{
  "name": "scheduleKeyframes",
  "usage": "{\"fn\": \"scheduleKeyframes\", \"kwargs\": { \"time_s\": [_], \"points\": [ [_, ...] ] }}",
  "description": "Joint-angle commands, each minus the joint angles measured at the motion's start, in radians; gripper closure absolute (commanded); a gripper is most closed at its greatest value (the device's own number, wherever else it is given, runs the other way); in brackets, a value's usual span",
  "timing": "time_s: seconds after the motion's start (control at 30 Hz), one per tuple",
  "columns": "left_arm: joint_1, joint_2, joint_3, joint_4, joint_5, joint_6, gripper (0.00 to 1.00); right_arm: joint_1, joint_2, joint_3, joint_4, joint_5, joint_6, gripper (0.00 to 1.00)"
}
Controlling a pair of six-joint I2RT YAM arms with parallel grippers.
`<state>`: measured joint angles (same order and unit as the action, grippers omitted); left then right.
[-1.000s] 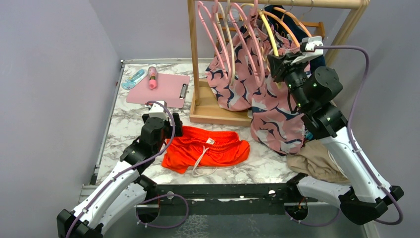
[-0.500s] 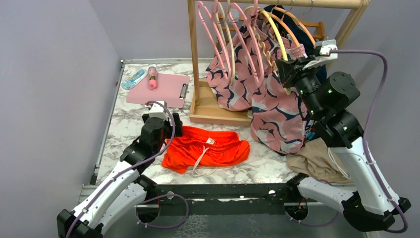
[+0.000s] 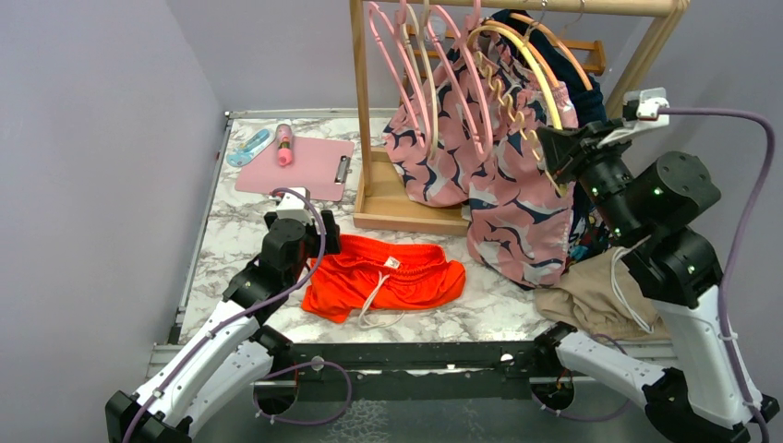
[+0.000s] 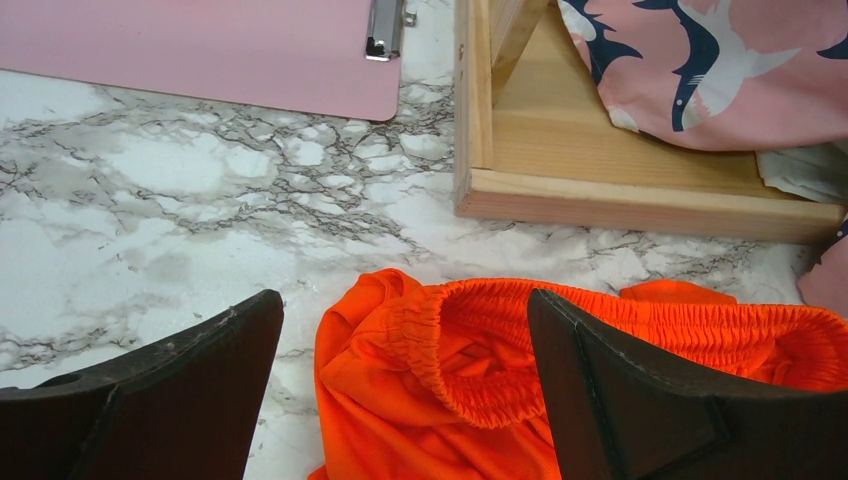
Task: Place the shorts on the hanger
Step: Pick up the hanger from the clothesline.
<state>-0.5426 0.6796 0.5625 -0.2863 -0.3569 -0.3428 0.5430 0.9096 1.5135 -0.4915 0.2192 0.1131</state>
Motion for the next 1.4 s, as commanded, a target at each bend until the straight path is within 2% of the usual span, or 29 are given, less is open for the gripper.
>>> {"fn": "scheduleKeyframes", "kwargs": {
  "time_s": [0.0, 0.67, 0.9, 1.2, 1.37],
  "points": [
    [0.003, -0.012, 0.033, -0.003, -0.019, -0.005, 0.06, -0.002, -0.049, 0.070, -0.071, 0.000, 0.022, 0.99],
    [0.003, -0.017, 0.033, -0.013, -0.053, -0.005, 0.06, -0.002, -0.162, 0.268, -0.381, -0.089, 0.042, 0.99],
    [0.003, -0.021, 0.033, -0.015, -0.074, -0.005, 0.06, -0.002, -0.200, 0.311, -0.374, -0.248, 0.025, 0.99],
    [0.003, -0.023, 0.033, -0.023, -0.101, -0.007, 0.06, -0.002, -0.231, 0.318, -0.329, -0.315, 0.015, 0.99],
    [0.002, -0.024, 0.032, -0.028, -0.111, -0.012, 0.06, -0.002, -0.246, 0.255, -0.250, -0.465, 0.004, 0.99]
  ]
}}
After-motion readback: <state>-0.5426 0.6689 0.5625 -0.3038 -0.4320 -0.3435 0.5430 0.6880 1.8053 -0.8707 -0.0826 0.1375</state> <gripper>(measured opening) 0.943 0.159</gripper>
